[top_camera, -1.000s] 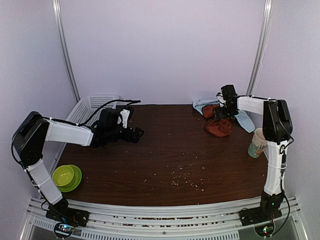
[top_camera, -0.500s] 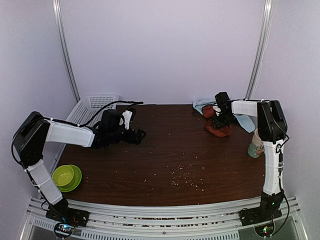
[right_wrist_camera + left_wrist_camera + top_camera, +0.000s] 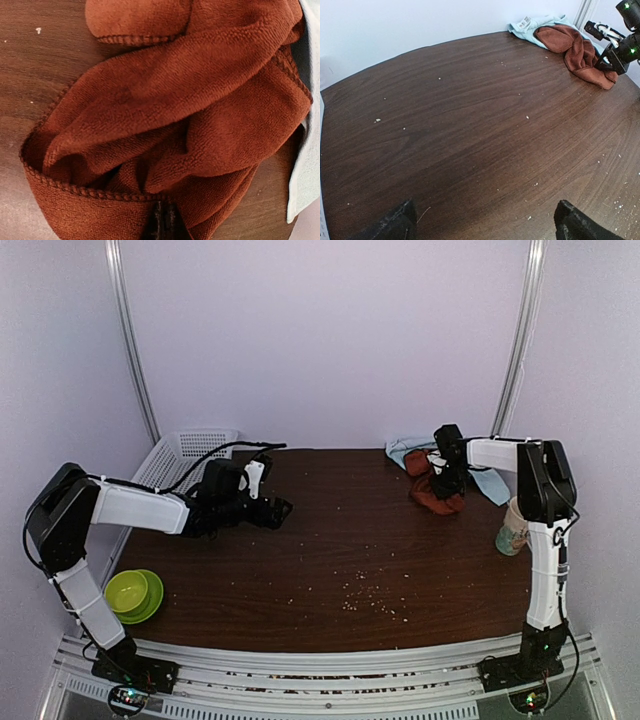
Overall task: Roll the towels
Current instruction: Pick up the towel from the corner of the board, then move the towel to the center of the board.
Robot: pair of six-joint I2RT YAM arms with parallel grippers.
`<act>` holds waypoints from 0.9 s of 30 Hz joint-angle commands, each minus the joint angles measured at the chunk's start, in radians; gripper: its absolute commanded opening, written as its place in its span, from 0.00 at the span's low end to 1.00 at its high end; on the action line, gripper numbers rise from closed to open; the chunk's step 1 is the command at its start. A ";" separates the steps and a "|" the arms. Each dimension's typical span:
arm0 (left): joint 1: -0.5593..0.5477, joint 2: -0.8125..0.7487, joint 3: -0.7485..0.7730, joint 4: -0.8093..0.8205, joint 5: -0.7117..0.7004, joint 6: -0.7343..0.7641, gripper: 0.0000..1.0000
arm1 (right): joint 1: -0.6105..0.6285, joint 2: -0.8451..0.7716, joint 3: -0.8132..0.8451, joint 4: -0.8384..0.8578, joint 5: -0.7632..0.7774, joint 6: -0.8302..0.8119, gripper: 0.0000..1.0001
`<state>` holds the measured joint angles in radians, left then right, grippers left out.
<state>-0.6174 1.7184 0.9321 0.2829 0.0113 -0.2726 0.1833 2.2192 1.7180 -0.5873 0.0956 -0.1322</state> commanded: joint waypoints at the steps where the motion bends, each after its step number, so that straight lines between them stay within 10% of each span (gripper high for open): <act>1: -0.006 -0.010 0.014 0.033 0.001 -0.007 0.98 | 0.002 -0.106 0.039 -0.015 -0.090 -0.020 0.00; 19: -0.006 -0.040 0.083 0.010 0.010 -0.005 0.98 | 0.254 -0.360 0.339 -0.119 -0.302 -0.192 0.00; 27: -0.005 -0.059 0.072 0.024 0.009 0.016 0.98 | 0.358 -0.585 0.193 -0.085 -0.502 -0.240 0.00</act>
<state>-0.6174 1.6794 1.0058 0.2684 0.0181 -0.2749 0.5259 1.7756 1.9732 -0.6868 -0.2699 -0.3428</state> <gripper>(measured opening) 0.978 0.020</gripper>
